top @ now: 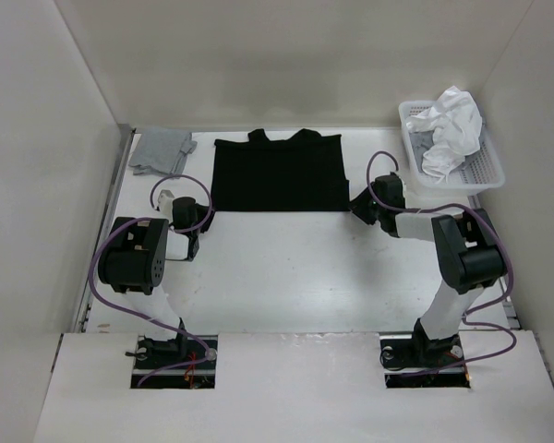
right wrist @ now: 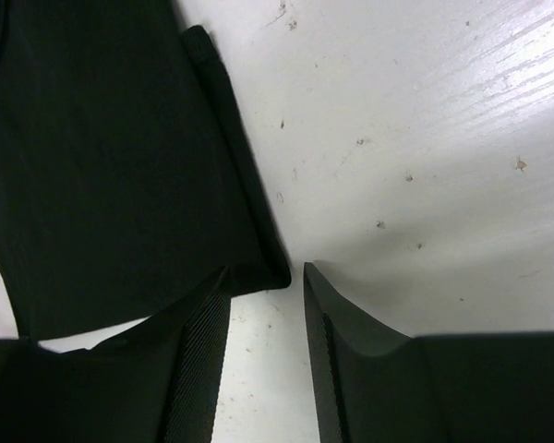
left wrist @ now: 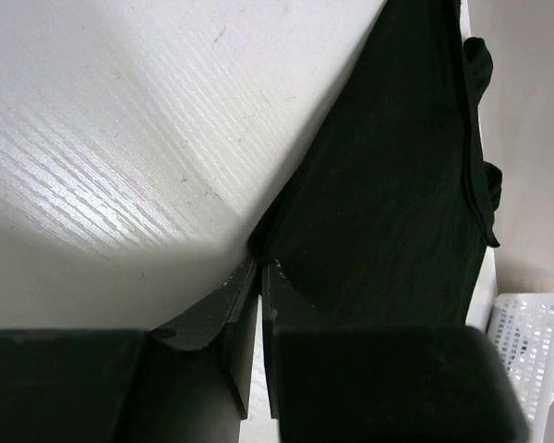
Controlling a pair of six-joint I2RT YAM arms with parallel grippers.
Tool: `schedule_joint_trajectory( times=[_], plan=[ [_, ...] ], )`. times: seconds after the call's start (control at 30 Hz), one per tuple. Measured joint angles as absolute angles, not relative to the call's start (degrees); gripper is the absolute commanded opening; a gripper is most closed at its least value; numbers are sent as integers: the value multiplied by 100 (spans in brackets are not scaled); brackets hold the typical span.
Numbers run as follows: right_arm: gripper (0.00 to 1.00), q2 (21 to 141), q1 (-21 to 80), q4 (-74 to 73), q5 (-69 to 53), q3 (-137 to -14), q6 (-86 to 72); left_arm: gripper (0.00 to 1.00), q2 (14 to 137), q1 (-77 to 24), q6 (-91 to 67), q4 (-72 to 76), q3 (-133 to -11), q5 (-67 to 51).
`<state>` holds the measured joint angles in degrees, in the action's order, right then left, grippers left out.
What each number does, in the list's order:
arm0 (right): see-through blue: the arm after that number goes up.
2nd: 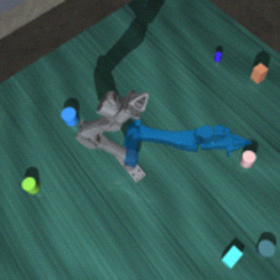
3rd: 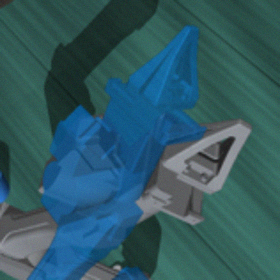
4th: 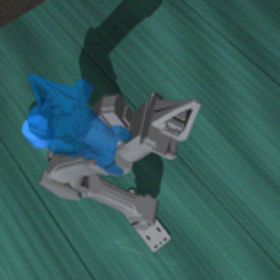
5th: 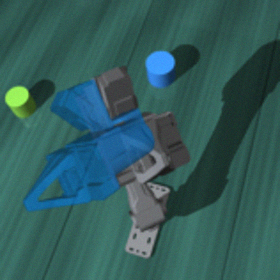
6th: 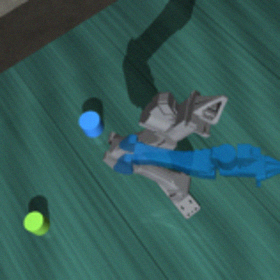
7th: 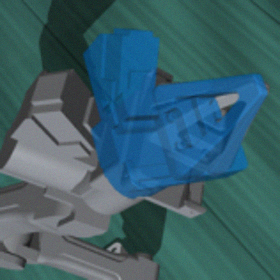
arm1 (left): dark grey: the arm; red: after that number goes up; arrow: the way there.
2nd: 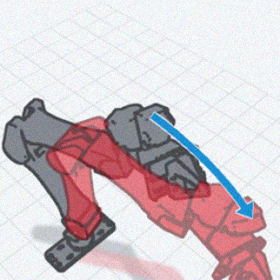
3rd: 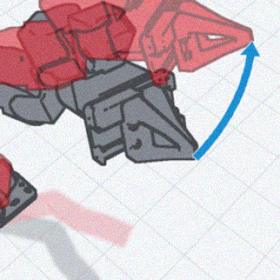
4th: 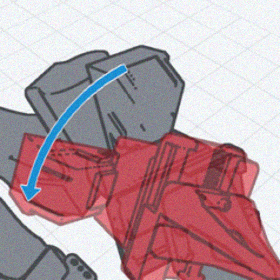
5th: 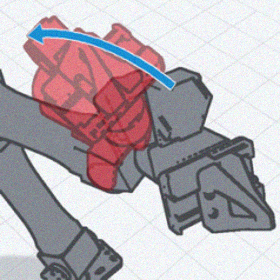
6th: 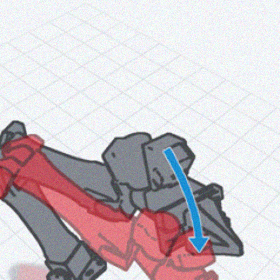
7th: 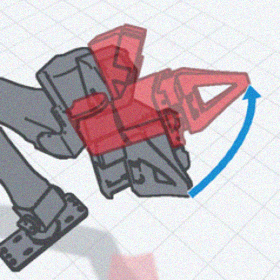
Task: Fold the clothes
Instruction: Fold the tank top
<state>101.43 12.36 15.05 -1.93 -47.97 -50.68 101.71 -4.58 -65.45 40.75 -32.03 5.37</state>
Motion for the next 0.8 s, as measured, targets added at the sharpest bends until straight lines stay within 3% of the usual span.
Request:
schedule_joint_trajectory(
  times=[0.47,0.7,0.8],
  plan=[
    [28,10318,1240,1498,-193,-4974,-5295,4,10173,-462,-6565,4084,-3203,539],
    [5,10429,1245,1498,-196,-5059,-5343,3,10182,-464,-6602,4097,-3203,539],
    [1,10431,1245,1505,-193,-5059,-5363,2,10182,-464,-6604,4099,-3201,539]
  ],
)
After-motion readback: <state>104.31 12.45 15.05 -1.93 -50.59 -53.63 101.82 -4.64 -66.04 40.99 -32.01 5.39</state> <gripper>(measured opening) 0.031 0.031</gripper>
